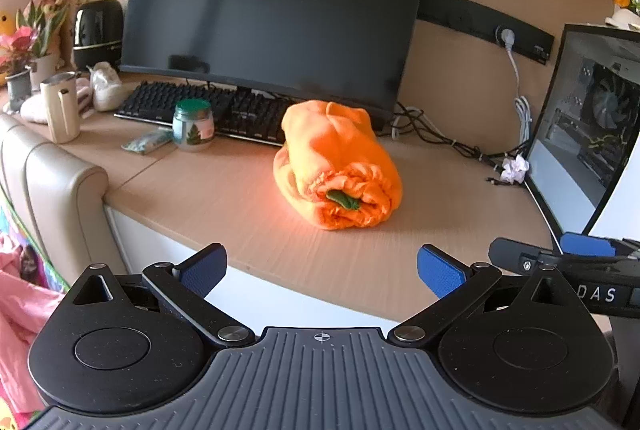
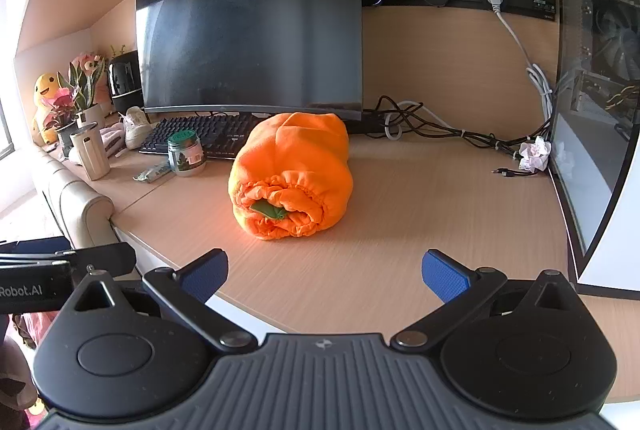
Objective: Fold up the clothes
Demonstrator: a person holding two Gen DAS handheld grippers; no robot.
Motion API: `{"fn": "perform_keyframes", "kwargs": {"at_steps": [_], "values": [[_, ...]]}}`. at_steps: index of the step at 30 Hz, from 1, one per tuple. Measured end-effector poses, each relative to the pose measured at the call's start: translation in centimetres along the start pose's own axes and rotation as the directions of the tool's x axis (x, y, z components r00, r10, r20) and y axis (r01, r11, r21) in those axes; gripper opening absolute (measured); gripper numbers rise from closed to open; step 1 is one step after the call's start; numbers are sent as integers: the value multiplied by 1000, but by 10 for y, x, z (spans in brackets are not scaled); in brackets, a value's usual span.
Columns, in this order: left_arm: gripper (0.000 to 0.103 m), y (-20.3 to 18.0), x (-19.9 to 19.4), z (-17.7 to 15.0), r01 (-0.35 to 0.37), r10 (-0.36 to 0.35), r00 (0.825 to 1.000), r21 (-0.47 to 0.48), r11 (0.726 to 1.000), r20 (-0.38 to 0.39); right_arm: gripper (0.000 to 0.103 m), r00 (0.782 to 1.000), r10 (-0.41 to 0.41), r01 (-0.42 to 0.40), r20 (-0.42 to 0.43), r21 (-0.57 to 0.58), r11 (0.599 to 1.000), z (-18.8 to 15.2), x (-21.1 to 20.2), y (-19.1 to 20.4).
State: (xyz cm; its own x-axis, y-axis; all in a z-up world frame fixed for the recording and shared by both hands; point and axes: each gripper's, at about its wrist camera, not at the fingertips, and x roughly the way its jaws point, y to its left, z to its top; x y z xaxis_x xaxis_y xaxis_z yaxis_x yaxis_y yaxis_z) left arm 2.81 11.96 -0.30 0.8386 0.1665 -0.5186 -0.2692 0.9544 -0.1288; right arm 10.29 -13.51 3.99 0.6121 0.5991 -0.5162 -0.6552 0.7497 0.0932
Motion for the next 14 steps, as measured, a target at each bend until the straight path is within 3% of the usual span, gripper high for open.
{"fn": "perform_keyframes", "kwargs": {"at_steps": [14], "values": [[103, -1, 1, 4, 23, -25, 999, 42, 999, 45, 103, 999, -50, 50, 7, 32, 998, -1, -3, -5]]}}
